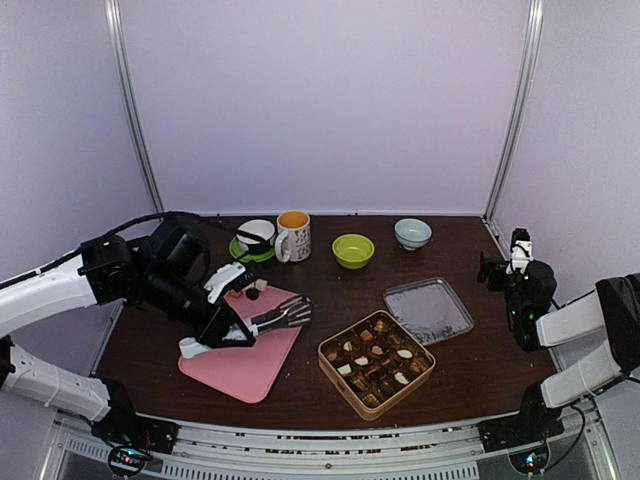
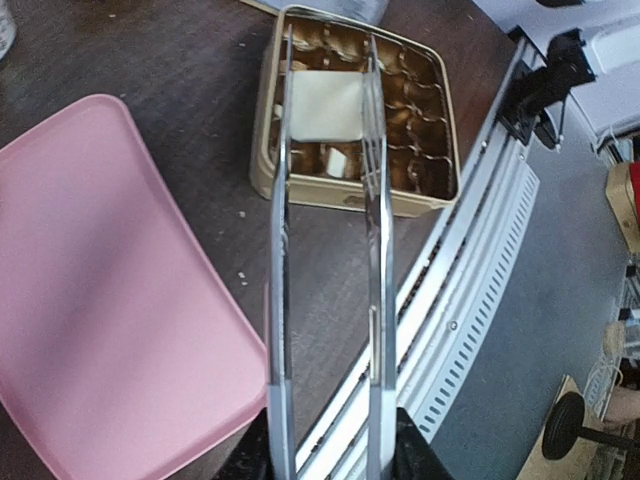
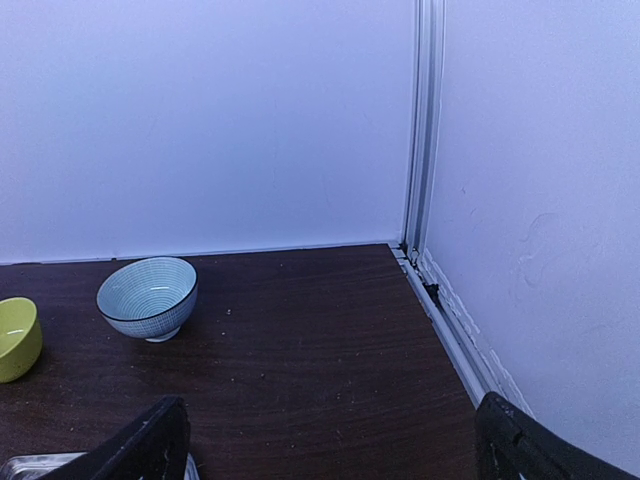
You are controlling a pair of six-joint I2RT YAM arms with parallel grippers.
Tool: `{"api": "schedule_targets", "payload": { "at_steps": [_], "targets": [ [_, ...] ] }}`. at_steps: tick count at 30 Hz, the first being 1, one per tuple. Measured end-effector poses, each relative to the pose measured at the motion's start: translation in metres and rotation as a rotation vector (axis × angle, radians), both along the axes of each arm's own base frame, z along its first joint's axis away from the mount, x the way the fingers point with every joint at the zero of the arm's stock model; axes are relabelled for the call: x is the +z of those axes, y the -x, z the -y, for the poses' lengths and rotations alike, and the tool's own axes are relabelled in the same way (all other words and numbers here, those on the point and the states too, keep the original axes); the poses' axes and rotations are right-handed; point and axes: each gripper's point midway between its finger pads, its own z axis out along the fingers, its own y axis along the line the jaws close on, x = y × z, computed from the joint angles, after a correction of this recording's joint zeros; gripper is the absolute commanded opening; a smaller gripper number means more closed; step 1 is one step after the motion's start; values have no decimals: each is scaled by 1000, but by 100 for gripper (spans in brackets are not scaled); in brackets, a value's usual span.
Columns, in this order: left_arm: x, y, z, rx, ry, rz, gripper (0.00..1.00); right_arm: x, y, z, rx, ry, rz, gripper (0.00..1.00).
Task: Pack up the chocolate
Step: Place the fake chocolate in the empty pocket of the box.
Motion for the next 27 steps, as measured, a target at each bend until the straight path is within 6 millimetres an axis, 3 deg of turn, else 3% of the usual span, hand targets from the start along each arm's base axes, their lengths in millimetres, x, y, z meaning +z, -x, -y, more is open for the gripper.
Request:
{"api": "schedule_targets", "payload": {
  "at_steps": [7, 14, 27],
  "targets": [
    [-14, 39, 38, -198, -30, -47, 24, 0, 0, 0, 0, 0, 0, 100],
    [-30, 60, 72, -330, -90, -88, 24, 0, 0, 0, 0, 0, 0, 100],
    [-49, 80, 94, -441, -136, -143, 23, 0, 0, 0, 0, 0, 0, 100]
  ]
}}
